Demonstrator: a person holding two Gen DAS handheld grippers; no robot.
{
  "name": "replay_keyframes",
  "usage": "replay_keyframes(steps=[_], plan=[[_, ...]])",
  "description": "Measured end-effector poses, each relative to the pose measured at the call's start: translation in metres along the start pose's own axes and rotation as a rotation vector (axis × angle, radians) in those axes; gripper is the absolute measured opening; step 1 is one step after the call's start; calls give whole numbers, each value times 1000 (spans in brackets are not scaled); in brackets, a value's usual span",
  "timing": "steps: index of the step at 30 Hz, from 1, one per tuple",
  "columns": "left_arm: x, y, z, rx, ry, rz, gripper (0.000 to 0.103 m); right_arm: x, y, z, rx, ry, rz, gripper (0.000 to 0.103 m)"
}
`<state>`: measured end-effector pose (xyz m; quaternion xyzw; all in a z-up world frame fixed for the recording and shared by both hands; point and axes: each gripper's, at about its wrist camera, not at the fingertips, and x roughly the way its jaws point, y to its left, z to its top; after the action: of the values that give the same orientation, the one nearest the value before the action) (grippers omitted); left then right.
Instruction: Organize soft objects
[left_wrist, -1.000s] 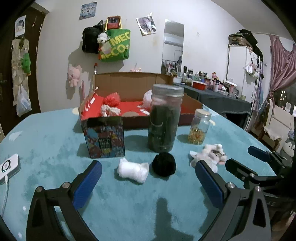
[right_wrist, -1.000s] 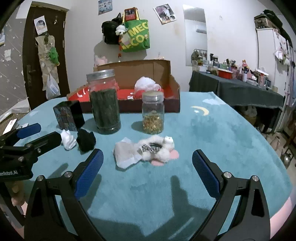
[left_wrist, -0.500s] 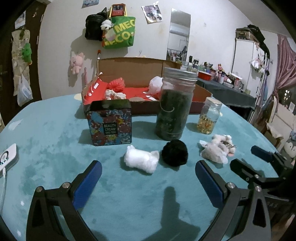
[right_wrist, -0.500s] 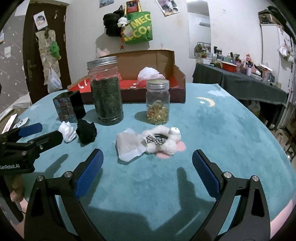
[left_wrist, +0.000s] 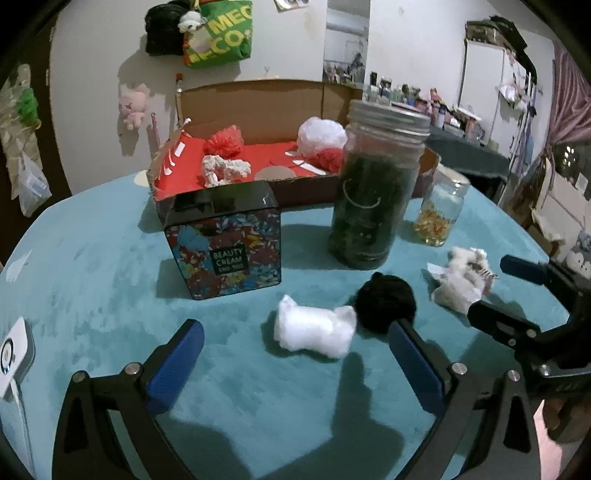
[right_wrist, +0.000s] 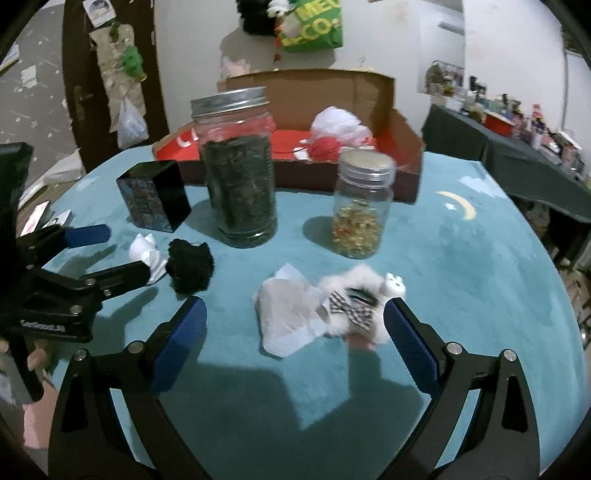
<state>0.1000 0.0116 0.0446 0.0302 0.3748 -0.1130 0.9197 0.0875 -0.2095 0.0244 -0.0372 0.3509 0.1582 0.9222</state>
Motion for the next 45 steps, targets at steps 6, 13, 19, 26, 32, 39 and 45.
replay_keyframes(steps=[6,13,19,26,32,39,45], plan=[[17,8,5,19,66,-37,83,14,3,9,-31,61,62,83],[25,14,8,9,91,-87,46,29,7,5,-53,126,70,31],[15,23,10,-34,82,-143,28,17,-4,4,-12,74,86,16],[-4,12,17,-10,29,-201,28,-1,-1,14,-10,13,139,16],[-3,3,26,15,11,-218,27,0,0,23,-12,7,165,16],[-1,0,29,14,16,-230,28,4,-2,25,-5,15,175,16],[-4,10,25,-4,27,-212,27,2,-13,23,26,25,174,16]])
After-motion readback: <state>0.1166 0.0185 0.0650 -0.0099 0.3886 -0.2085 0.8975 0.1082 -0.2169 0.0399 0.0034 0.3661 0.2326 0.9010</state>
